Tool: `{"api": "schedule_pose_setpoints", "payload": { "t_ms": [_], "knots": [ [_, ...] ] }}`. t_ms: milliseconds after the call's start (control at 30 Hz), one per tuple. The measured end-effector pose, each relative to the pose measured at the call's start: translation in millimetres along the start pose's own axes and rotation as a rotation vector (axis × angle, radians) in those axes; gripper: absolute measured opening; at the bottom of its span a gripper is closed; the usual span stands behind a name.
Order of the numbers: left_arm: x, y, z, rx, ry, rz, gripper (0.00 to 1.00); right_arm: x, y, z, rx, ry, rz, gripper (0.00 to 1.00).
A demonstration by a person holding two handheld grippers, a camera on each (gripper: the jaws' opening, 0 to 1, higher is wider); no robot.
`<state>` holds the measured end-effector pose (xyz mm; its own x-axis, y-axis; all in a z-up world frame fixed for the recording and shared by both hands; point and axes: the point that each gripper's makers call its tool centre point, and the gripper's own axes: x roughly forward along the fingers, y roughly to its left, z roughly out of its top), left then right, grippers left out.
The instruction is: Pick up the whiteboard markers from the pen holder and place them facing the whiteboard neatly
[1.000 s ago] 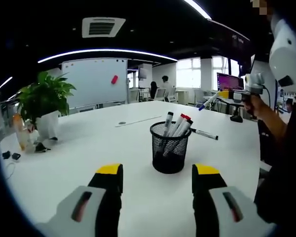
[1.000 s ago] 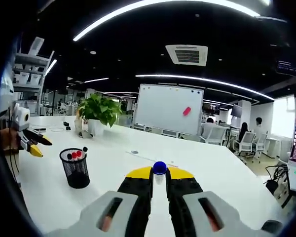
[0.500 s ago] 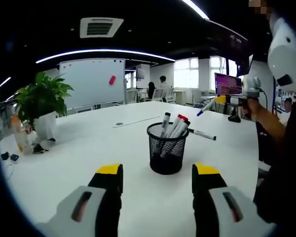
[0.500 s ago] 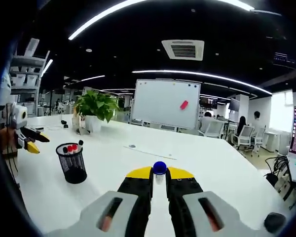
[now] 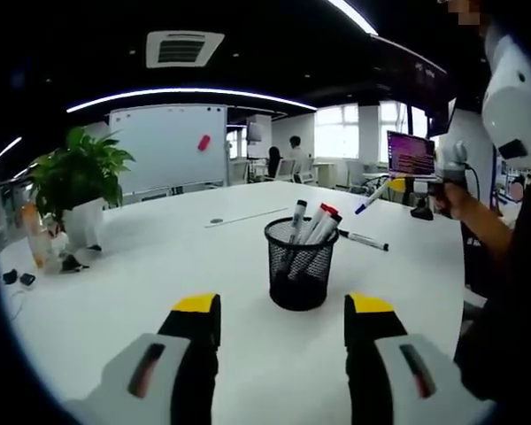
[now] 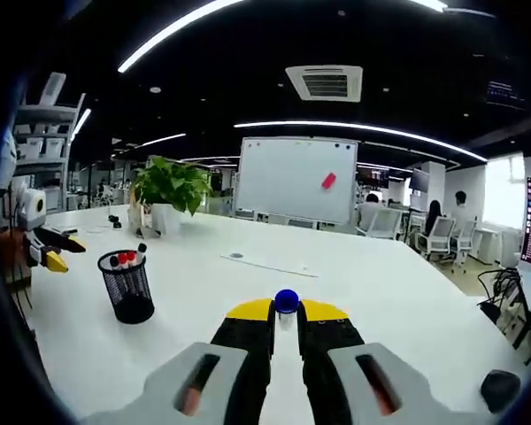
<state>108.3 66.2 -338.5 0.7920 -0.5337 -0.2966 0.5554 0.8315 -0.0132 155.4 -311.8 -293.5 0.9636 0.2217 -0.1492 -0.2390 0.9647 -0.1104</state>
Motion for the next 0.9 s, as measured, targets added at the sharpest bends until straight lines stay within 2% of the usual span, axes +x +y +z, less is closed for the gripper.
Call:
{"api": "schedule_pose_setpoints", "payload": {
  "t_ms": [233,600,900],
  "knots": [
    [-1.2,0.8,-2.5,-0.010,0.007,0.009,0.57,2.4,-0.2,-8.5,0.016,0.012,0.000,0.13],
    [-0.5,0.6,-3.7,-0.012,0.012,0.010,0.57,7.3,4.3,-35.3,0.041,0.068,-0.012,0.13],
    [1.8,-0.7,-4.1,-0.012,0.012,0.000,0.57,10.2,10.3,-39.8,0.006,0.087,-0.036,0.13]
  ]
}}
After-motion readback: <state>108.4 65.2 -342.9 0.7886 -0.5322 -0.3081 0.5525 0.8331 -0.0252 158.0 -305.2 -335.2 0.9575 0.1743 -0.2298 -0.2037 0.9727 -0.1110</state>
